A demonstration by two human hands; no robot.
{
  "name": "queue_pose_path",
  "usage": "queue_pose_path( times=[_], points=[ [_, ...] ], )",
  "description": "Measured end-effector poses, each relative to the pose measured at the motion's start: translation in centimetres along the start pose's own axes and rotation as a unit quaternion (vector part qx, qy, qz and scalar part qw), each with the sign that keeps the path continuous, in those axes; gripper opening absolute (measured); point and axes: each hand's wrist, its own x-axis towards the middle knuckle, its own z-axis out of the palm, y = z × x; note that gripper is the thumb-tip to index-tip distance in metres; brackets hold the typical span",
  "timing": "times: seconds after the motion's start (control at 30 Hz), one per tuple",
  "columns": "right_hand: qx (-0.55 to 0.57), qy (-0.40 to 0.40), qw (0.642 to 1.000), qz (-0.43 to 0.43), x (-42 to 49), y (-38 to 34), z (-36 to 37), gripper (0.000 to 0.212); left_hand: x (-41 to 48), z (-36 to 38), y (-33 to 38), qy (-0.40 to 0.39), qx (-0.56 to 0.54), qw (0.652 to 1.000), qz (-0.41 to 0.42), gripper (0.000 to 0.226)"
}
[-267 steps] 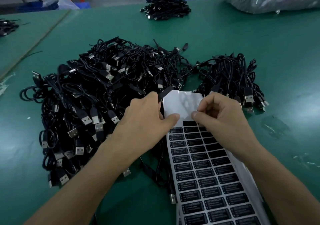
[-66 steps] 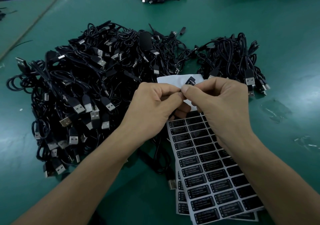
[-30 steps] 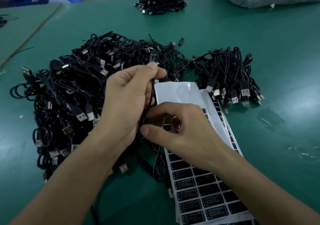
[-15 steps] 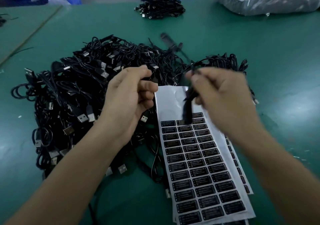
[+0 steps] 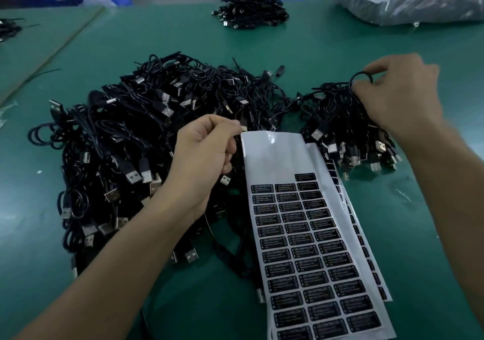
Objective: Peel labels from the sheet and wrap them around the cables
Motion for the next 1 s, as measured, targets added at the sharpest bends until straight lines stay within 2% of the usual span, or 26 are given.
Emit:
queue_pose_path(
  times=[0.17,0.33,0.4,0.5,0.67,0.73,0.83,0.93,1.0],
  points=[
    [0.111,0.002,0.994,0.024,0.0,0.5,-0.9,0.023,0.2,-0.1,-0.5,0.004,0.008,1.000,-0.012,0.024],
    [0.139,-0.015,0.989,0.049,0.6,0.6,-2.0,0.011,0.3,-0.2,-1.0,0.002,0.023,0.999,-0.022,0.020],
    [0.137,-0.015,0.990,0.034,0.4,0.6,-1.9,0.006,0.4,-0.3,-1.1,0.000,0.026,0.999,-0.025,0.019],
    [0.101,0.004,0.995,-0.004,-0.4,0.5,-1.3,0.009,0.5,-0.5,-1.1,-0.002,0.028,0.999,-0.026,0.019],
    [0.019,0.035,0.999,0.007,0.0,-0.5,0.4,0.018,0.7,-0.4,-1.5,-0.006,0.034,0.999,-0.024,0.017],
    [-0.036,0.033,0.999,-0.023,-0.1,-1.2,1.3,0.026,0.8,-0.3,-1.5,-0.005,0.037,0.999,-0.022,0.018],
    [-0.110,0.024,0.991,-0.070,-0.6,-1.9,2.5,0.027,0.9,-0.4,-1.6,-0.007,0.036,0.999,-0.022,0.018],
    [-0.134,0.005,0.990,-0.045,-1.2,-1.8,3.1,0.046,1.0,-0.4,-1.7,-0.012,0.034,0.999,-0.020,0.020],
    [-0.143,-0.012,0.988,-0.050,-1.4,-1.2,3.2,0.041,1.0,-0.4,-1.8,-0.013,0.034,0.999,-0.018,0.021]
  ],
)
